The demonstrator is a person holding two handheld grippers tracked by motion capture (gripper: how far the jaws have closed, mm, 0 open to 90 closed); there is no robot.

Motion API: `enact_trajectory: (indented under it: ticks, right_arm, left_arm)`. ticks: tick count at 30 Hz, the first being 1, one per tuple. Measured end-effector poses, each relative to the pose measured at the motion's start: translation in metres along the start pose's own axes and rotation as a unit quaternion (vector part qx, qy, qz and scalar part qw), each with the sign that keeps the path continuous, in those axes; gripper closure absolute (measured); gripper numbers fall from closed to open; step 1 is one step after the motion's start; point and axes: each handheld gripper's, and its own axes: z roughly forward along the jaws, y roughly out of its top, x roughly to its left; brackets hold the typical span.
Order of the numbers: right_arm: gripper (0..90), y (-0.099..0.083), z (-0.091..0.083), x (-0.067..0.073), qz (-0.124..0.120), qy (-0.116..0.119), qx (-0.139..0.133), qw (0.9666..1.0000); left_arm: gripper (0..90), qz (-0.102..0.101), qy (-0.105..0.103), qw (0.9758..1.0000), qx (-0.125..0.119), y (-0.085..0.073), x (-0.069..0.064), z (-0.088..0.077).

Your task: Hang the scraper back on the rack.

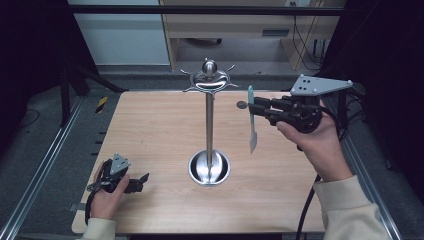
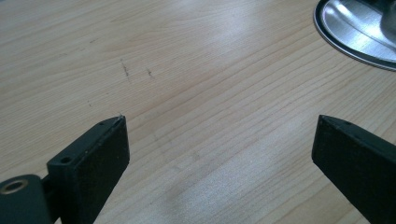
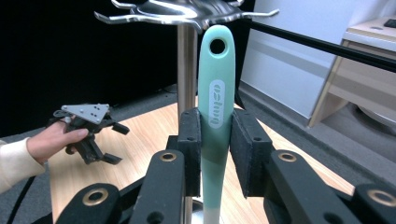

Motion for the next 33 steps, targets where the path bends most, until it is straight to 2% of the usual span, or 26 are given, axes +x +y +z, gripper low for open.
enact_trajectory:
  ticks: [11, 33]
  right_arm:
    - [74.6, 0.009, 0.008, -0.003, 0.001, 0.011, 0.012, 0.9999]
    - [74.6, 0.017, 0.012, -0.002, 0.001, 0.026, 0.026, 0.9993]
  left_arm:
    - [4.0, 0.001, 0.0, 1.0, -0.001, 0.0, 0.0, -0.001]
    - [4.0, 0.0, -0.001, 1.0, 0.001, 0.0, 0.0, -0.001]
